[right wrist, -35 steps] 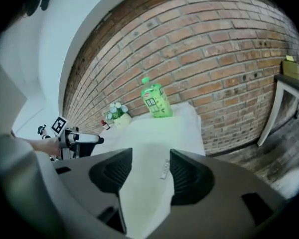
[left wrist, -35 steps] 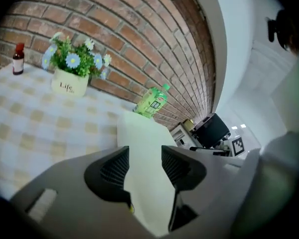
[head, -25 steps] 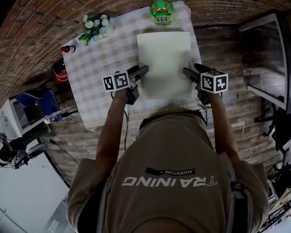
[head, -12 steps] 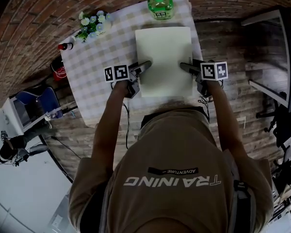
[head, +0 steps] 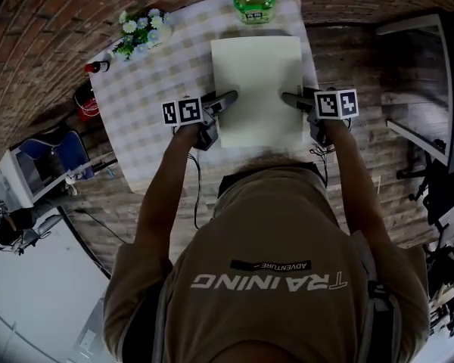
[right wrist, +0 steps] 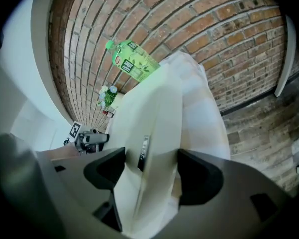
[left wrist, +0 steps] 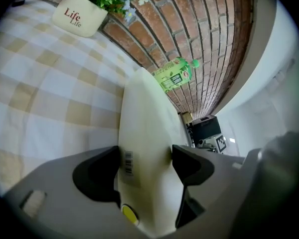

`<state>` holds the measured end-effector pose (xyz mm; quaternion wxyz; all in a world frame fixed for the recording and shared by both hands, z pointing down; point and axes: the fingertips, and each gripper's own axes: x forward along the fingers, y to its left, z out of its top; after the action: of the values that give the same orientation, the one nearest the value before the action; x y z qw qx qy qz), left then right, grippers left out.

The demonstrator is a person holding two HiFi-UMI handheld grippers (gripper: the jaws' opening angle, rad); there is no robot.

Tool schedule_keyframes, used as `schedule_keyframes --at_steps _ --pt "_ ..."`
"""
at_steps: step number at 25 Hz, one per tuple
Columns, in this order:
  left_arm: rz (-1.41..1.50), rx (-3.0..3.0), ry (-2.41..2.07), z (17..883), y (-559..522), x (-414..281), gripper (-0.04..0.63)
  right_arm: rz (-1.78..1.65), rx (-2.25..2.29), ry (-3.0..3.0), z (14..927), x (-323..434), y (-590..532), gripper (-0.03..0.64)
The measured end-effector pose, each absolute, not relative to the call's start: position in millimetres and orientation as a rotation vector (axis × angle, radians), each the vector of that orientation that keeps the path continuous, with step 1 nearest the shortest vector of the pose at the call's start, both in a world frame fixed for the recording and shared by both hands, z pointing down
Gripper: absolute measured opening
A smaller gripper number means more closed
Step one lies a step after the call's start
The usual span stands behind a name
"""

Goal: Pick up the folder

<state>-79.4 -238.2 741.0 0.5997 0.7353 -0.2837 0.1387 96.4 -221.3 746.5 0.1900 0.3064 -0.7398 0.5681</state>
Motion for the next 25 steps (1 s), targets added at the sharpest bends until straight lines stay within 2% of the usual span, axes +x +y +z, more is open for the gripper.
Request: schedule_keyframes --at_steps 14,21,25 --pt "0.315 1.804 -0.728 728 -223 -78 0.327 1.521 0.939 -2.104 730 95 -211 0.293" --pt "0.269 1.953 -0.759 672 -227 -83 0.333 1.377 0.937 -2.255 674 91 -218 0.293" --pt "0.212 2.069 -0.839 620 -238 -88 0.334 1.166 0.941 -2.413 619 88 -239 0.293"
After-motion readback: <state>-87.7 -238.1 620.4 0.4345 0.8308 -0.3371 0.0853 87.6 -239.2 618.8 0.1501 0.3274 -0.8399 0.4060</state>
